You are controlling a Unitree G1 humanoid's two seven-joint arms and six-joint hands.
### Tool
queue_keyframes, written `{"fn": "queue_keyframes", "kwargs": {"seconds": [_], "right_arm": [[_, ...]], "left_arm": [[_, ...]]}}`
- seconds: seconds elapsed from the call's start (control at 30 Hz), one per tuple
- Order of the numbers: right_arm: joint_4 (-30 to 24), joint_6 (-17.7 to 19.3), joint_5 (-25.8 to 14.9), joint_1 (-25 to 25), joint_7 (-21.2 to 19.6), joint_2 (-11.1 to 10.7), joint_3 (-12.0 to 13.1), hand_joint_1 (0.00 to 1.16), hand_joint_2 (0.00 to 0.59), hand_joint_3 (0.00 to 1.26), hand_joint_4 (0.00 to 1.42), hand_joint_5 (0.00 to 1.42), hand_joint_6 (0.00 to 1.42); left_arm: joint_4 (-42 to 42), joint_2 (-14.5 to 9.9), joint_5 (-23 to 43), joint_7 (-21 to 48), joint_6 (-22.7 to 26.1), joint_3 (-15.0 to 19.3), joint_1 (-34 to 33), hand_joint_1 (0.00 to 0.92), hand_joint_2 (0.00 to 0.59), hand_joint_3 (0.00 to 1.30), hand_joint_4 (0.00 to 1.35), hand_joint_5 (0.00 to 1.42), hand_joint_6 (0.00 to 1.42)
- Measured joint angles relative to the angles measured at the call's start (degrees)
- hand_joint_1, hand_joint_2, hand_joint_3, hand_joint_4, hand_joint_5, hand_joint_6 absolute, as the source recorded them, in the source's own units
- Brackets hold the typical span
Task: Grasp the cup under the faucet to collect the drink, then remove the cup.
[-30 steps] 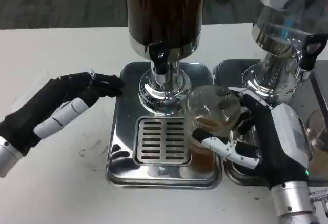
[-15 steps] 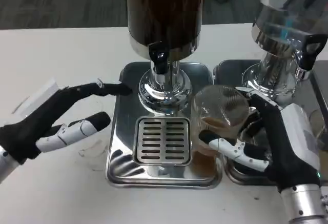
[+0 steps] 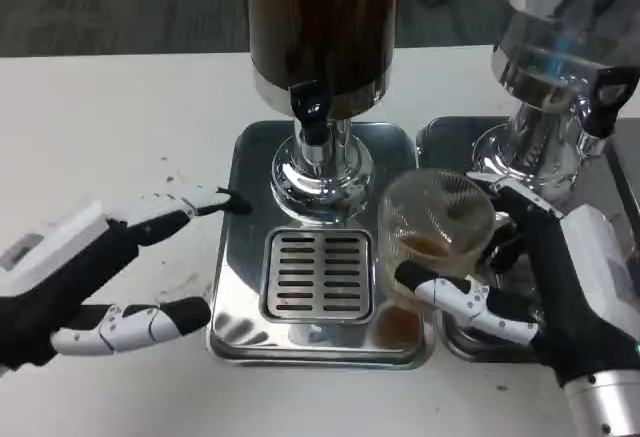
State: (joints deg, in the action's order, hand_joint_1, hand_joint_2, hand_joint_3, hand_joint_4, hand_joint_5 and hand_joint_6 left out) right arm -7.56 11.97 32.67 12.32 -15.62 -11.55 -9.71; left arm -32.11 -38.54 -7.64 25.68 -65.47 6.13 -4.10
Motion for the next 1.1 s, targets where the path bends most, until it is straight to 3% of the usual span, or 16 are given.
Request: {"fn": "queue_keyframes", "kwargs": {"seconds": [0.6, 1.1], "right_arm": [[-9.1, -0.1, 0.8, 8.5, 3.2, -0.5, 1.0, 0.83, 0.192, 0.53, 0.59, 0.78, 0.86], [-13.6, -0.1, 0.8, 13.2, 4.5, -0.5, 2.4, 0.84, 0.188, 0.54, 0.60, 0.78, 0.88]], "left_arm": [[5.5, -5.6, 0.2, -1.7, -5.8, 0.2, 6.9, 0.000, 0.106, 0.18, 0.04, 0.06, 0.15], [11.1, -7.2, 0.5, -2.3, -9.5, 2.3, 12.7, 0.000, 0.104, 0.16, 0.00, 0.01, 0.11]]}}
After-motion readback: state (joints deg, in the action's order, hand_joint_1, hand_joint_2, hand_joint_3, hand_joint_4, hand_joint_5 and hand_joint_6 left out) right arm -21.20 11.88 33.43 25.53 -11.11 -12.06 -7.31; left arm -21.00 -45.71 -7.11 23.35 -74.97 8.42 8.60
